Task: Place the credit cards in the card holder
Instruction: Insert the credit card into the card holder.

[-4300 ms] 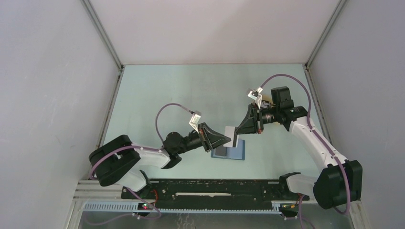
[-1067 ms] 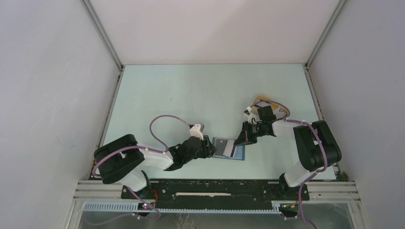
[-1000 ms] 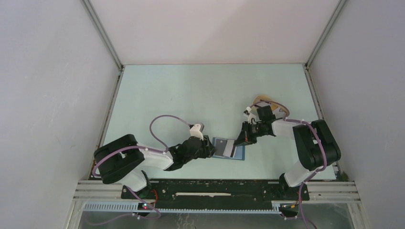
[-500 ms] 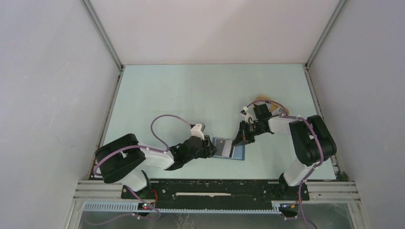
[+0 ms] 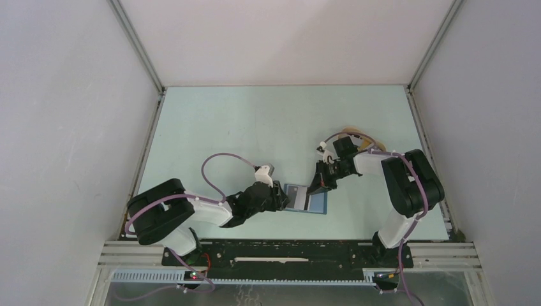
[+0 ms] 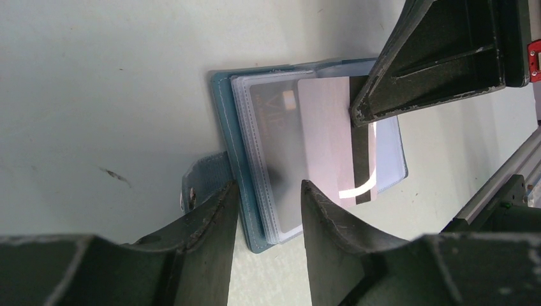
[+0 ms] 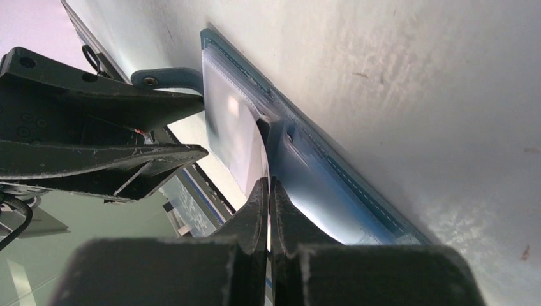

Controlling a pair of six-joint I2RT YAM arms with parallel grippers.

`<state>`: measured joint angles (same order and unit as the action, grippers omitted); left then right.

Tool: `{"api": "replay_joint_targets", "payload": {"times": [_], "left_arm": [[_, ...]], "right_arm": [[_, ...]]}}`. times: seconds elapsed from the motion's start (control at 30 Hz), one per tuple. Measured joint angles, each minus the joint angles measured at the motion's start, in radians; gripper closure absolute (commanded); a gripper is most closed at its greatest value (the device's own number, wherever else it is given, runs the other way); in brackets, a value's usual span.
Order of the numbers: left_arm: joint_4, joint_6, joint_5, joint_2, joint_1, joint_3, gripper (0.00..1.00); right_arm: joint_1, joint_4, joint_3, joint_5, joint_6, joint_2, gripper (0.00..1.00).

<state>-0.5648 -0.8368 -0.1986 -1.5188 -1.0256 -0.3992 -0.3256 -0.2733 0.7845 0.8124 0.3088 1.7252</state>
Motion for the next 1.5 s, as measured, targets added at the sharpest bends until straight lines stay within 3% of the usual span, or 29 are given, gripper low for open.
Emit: {"api": "replay_joint_targets", "payload": {"times": [0.3,0.5,0.83,1.0,1.17,1.5], "left_arm": [[-0.006,0.003,0.003,-0.001,0.000,0.000,0.50],[-0.011,0.006,0.017,0.020,0.000,0.005,0.45],[0.032,0.021,0.019,0.224,-0.037,0.021,0.47],[0.047,0.025,0.023,0.249,-0.088,0.018,0.51],[0.051,0.024,0.038,0.159,-0.111,-0.030,0.52],[0.056,0.024,0.045,-0.086,-0.165,-0.282,0.51]], "right_arm": [[-0.020,-0.041,0.056,-0.004,-0.009,0.050,0.74],[-0.032,-0.071,0.084,-0.017,-0.024,0.067,0.65],[-0.038,-0.086,0.096,-0.017,-0.042,0.067,0.59],[-0.040,-0.095,0.105,-0.018,-0.045,0.067,0.59],[-0.041,-0.097,0.107,-0.018,-0.050,0.067,0.59],[-0.041,-0.106,0.116,-0.018,-0.055,0.078,0.59]]}}
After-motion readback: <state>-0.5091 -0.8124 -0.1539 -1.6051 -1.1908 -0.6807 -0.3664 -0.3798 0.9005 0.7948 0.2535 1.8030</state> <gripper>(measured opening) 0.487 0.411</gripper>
